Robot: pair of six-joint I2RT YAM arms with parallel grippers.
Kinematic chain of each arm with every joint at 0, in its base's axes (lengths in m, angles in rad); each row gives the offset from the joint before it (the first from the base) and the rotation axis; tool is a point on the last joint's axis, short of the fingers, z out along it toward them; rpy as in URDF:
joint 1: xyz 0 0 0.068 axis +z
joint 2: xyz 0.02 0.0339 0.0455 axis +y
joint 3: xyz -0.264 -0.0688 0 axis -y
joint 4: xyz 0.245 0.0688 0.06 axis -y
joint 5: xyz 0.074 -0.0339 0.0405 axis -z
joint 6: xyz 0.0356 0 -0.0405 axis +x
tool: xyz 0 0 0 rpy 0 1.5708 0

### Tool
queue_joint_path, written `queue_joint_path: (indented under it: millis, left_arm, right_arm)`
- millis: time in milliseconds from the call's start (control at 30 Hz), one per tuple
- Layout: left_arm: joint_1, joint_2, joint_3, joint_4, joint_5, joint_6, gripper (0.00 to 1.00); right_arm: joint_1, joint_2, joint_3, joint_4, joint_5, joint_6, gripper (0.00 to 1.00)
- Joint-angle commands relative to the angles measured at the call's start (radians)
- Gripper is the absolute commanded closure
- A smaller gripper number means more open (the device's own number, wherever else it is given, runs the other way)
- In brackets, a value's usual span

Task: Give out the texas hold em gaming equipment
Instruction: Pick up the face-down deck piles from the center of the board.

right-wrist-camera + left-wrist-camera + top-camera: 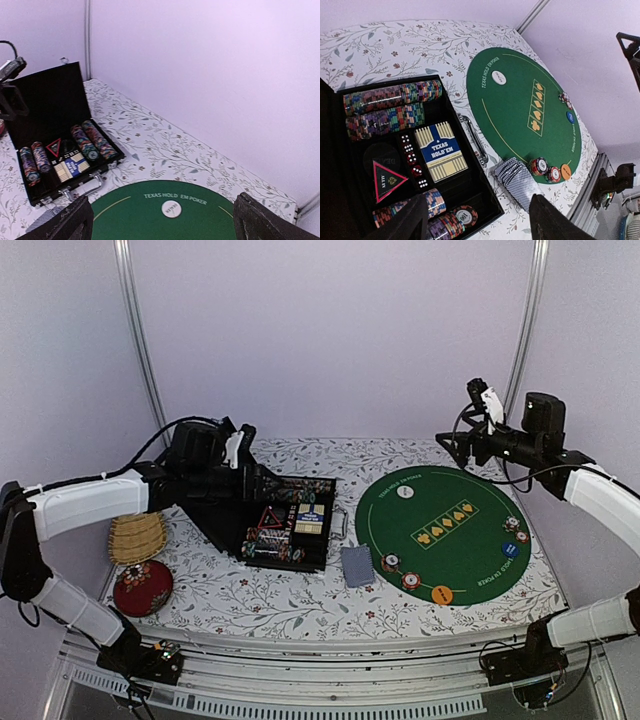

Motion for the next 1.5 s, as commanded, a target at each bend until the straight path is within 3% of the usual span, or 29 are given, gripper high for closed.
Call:
queue_joint_path:
  millis: [0,167,300,433,567,867,1467]
  left_arm:
    - [-0.081,0.012,0.075,-0.109,-0.066,0.054,0.29]
    - [-0.138,0.041,0.113,-0.131,-0.076,0.068,0.28]
    - [-0.137,0.029,0.116,-0.102,-0.093,0.06,0.28]
    - [-0.135,0.015,0.117,-0.087,-0.106,0.062,0.28]
    - [-0.134,0.005,0.11,-0.088,-0.105,0.071,0.27]
    - [-0.132,-0.044,0.04,-0.06,-0.1,0.078,0.27]
    - [-0.117,-0.043,0.024,-0.055,-0.08,0.093,0.26]
  right_arm:
    - [0.145,0.011,0.02,-0.011,0.046,0.049,0.0]
    - [0.403,0.088,0.035,-0.123,0.305,0.168,0.05]
    - [0.6,0.201,0.08,-0.269,0.559,0.361,0.08]
    - [0.681,0.313,0.095,-0.342,0.63,0.61,0.08]
    - [0.753,0.442,0.164,-0.391,0.648,0.691,0.01]
    - [0.765,0.648,0.318,-0.512,0.638,0.731,0.01]
    - [0.767,0.823,0.366,-0.517,0.628,0.714,0.01]
